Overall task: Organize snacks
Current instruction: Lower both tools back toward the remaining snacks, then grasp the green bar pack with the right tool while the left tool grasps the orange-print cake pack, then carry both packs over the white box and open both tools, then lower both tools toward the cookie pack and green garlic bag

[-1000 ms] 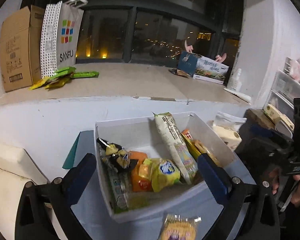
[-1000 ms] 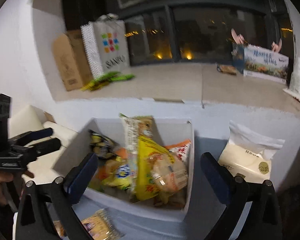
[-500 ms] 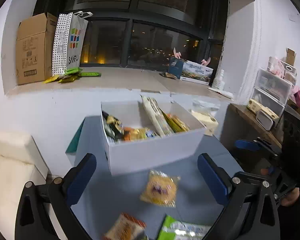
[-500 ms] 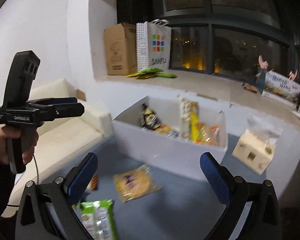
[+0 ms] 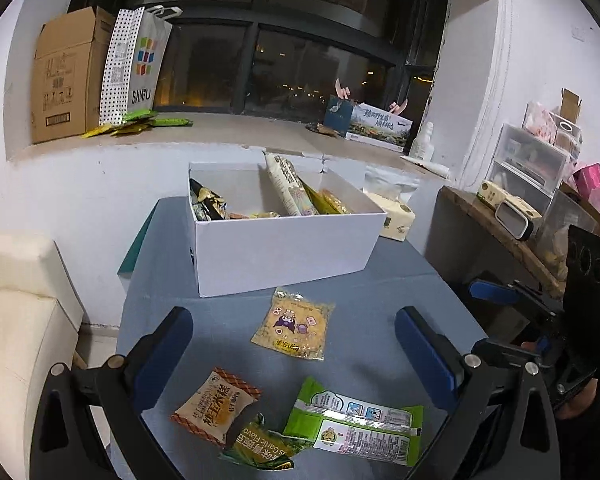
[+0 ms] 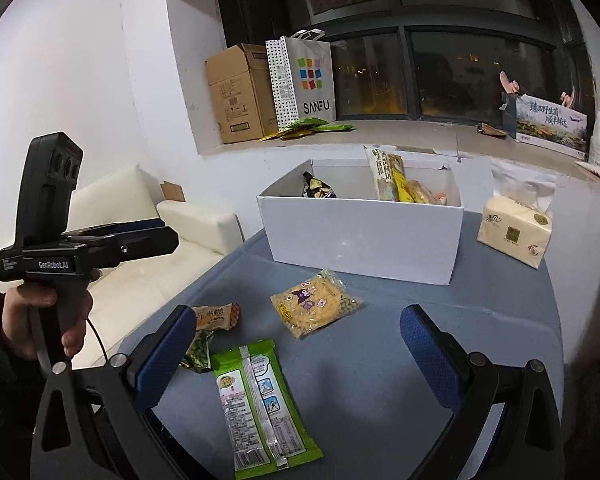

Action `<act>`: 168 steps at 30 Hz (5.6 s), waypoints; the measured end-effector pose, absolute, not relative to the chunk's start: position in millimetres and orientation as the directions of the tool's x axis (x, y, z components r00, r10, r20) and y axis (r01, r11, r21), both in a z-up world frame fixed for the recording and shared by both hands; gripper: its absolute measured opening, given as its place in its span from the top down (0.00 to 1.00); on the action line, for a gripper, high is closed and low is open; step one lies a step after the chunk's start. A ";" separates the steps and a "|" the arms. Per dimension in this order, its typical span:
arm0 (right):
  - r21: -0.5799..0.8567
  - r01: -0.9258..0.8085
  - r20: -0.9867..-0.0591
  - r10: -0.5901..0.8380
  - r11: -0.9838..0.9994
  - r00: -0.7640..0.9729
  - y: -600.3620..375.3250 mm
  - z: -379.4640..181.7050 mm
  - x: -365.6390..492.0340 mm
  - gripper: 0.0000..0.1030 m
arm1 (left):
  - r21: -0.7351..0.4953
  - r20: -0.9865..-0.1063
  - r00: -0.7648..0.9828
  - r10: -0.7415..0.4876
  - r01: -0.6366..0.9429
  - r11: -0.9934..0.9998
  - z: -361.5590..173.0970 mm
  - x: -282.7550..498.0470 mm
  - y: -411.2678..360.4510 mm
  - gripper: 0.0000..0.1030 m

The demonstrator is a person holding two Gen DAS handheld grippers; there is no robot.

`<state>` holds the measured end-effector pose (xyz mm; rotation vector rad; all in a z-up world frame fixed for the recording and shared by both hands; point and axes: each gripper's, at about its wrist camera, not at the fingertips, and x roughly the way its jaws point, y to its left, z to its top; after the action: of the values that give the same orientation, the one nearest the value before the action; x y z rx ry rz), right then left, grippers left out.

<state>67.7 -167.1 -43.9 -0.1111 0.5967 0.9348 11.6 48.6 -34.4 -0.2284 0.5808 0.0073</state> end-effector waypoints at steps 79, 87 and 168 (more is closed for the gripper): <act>0.248 -0.686 -0.523 0.691 0.684 0.499 -171.5 -10.6 157.8 0.42 | -0.249 -0.446 0.881 -0.160 0.049 0.967 23.3 128.3 91.6 0.61; 0.306 -0.629 -0.494 0.684 0.715 0.536 -134.2 25.7 244.1 0.42 | -0.243 -0.492 0.867 -0.084 -0.044 0.969 22.8 209.3 110.5 0.61; 0.001 -0.903 -0.810 0.530 0.429 0.251 -15.2 -154.6 163.9 0.00 | -0.149 -0.583 0.810 -0.066 -0.026 0.989 -39.2 -13.4 48.1 0.00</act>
<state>163.9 -15.2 -154.6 -0.5296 0.8401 1.0392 -13.4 48.1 -39.2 -0.1525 0.6273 -0.0214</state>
